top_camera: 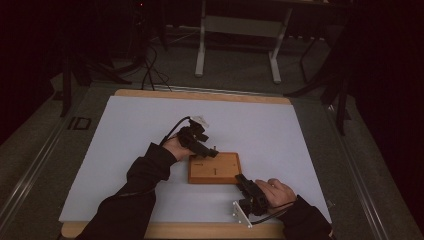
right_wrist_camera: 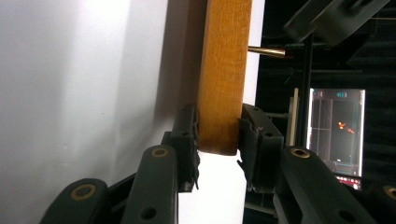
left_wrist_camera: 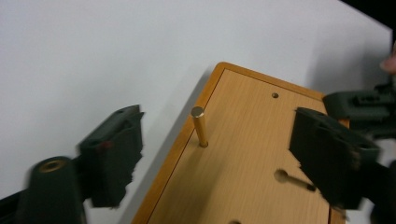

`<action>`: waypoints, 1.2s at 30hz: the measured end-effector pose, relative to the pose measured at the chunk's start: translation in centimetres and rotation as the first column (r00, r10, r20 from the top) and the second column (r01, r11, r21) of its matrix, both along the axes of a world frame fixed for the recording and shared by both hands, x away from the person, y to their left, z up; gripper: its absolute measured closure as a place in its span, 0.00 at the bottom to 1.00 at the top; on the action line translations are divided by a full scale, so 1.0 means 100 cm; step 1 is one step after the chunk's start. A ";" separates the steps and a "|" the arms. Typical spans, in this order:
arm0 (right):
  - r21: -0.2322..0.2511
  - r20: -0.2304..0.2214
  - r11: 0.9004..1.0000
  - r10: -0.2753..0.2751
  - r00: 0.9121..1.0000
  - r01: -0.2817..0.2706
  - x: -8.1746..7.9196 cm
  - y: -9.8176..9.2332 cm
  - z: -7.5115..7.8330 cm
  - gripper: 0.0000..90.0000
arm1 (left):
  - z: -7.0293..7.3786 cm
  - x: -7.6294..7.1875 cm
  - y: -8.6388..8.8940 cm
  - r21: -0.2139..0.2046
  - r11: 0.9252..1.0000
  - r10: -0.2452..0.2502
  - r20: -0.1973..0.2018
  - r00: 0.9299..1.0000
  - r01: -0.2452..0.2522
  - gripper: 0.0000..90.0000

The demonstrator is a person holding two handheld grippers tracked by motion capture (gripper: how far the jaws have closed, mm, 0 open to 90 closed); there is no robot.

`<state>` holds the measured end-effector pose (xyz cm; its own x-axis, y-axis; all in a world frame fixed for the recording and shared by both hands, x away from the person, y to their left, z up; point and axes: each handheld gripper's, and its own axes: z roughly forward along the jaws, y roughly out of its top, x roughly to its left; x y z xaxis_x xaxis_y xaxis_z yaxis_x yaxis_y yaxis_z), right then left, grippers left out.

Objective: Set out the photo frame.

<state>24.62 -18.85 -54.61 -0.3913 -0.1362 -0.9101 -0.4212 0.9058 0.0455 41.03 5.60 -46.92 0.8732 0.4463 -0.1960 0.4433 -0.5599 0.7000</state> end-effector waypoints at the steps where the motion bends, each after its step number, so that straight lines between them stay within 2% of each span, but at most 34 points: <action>1: 0.000 0.000 1.000 0.000 1.000 0.000 0.000 0.000 0.000 0.76 | 0.003 -0.004 0.002 0.001 1.000 -0.003 0.018 1.000 0.003 0.17; 3: 0.001 -0.013 1.000 0.004 1.000 -0.004 0.001 0.000 0.003 0.77 | 0.008 -0.012 0.006 -0.001 1.000 -0.004 0.047 0.999 0.004 0.17; 6: -0.004 -0.044 1.000 0.007 0.999 -0.007 0.005 0.000 0.010 0.77 | 0.015 -0.025 0.014 0.000 1.000 0.012 0.114 0.993 -0.012 0.16; 7: 0.000 -0.075 1.000 0.013 0.997 -0.013 0.008 -0.001 0.016 0.76 | 0.017 -0.029 0.017 0.001 1.000 0.015 0.135 0.991 -0.015 0.16; 8: 0.000 -0.075 1.000 0.013 0.997 -0.013 0.008 -0.001 0.016 0.76 | 0.019 -0.032 0.020 0.002 1.000 0.015 0.143 0.990 -0.015 0.16; 13: 0.016 -0.161 1.000 0.015 0.987 -0.013 0.017 -0.001 0.033 0.77 | 0.024 -0.052 0.034 -0.006 1.000 0.000 0.188 0.982 0.002 0.15; 15: 0.018 -0.174 1.000 0.014 0.985 -0.011 0.018 -0.001 0.035 0.77 | 0.024 -0.052 0.034 -0.006 1.000 0.000 0.188 0.982 0.002 0.15; 16: 0.026 -0.215 1.000 0.018 0.977 -0.013 0.024 -0.001 0.043 0.77 | 0.028 -0.064 0.043 -0.054 0.999 0.014 0.227 0.974 -0.002 0.13; 18: 0.023 -0.234 1.000 0.018 0.972 -0.013 0.028 -0.001 0.049 0.77 | 0.031 -0.071 0.048 -0.102 0.995 0.021 0.248 0.969 0.004 0.13; 19: 0.037 -0.266 0.999 0.021 0.964 -0.011 0.032 -0.001 0.054 0.77 | 0.032 -0.073 0.051 -0.111 0.994 0.023 0.248 0.968 0.005 0.12; 20: 0.037 -0.266 0.999 0.021 0.964 -0.011 0.032 -0.001 0.054 0.77 | 0.032 -0.073 0.051 -0.111 0.994 0.023 0.248 0.968 0.005 0.10; 21: 0.045 -0.285 0.999 0.020 0.958 -0.007 0.035 -0.001 0.058 0.77 | 0.032 -0.073 0.051 -0.111 0.994 0.023 0.248 0.968 0.005 0.10; 22: 0.061 -0.324 0.998 0.024 0.946 -0.004 0.043 -0.003 0.065 0.78 | 0.035 -0.081 0.055 -0.129 0.992 0.029 0.279 0.960 0.007 0.06; 23: 0.061 -0.324 0.998 0.024 0.946 -0.004 0.043 -0.003 0.065 0.78 | 0.035 -0.081 0.055 -0.129 0.992 0.029 0.279 0.960 0.007 0.05; 24: 0.070 -0.365 0.998 0.027 0.930 -0.001 0.052 -0.003 0.074 0.78 | 0.035 -0.087 0.056 -0.131 0.991 0.029 0.307 0.951 0.012 0.04; 26: 0.070 -0.372 0.998 0.022 0.928 0.004 0.056 -0.003 0.077 0.78 | 0.035 -0.089 0.057 -0.131 0.991 0.028 0.309 0.950 0.013 0.04; 27: 0.076 -0.396 0.997 0.022 0.918 0.009 0.060 -0.003 0.081 0.78 | 0.035 -0.089 0.057 -0.131 0.991 0.028 0.309 0.950 0.013 0.04; 28: 0.073 -0.424 0.997 0.019 0.905 0.013 0.068 -0.002 0.087 0.78 | 0.034 -0.094 0.058 -0.125 0.992 0.029 0.326 0.945 0.013 0.04; 30: 0.069 -0.453 0.997 0.019 0.891 0.014 0.075 -0.002 0.092 0.78 | 0.033 -0.097 0.060 -0.133 0.991 0.033 0.342 0.939 0.014 0.04; 31: 0.068 -0.468 0.998 0.016 0.884 0.018 0.078 -0.002 0.094 0.78 | 0.033 -0.098 0.061 -0.127 0.992 0.034 0.341 0.940 0.010 0.04; 33: 0.066 -0.507 0.998 0.016 0.862 0.020 0.086 -0.001 0.100 0.78 | 0.032 -0.099 0.062 -0.131 0.991 0.039 0.341 0.939 0.007 0.04; 34: 0.067 -0.518 0.997 0.015 0.856 0.023 0.089 -0.001 0.102 0.78 | 0.032 -0.099 0.063 -0.135 0.991 0.041 0.334 0.942 0.004 0.04; 36: 0.065 -0.549 0.998 0.015 0.836 0.025 0.096 -0.001 0.106 0.78 | 0.032 -0.100 0.065 -0.140 0.990 0.043 0.336 0.941 0.004 0.04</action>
<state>34.25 -18.97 -44.01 -0.8298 -0.0796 -0.5523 -0.3043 0.8942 0.3283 31.06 12.09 -43.76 0.8899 0.4536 0.0479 0.1779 -0.4418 0.8793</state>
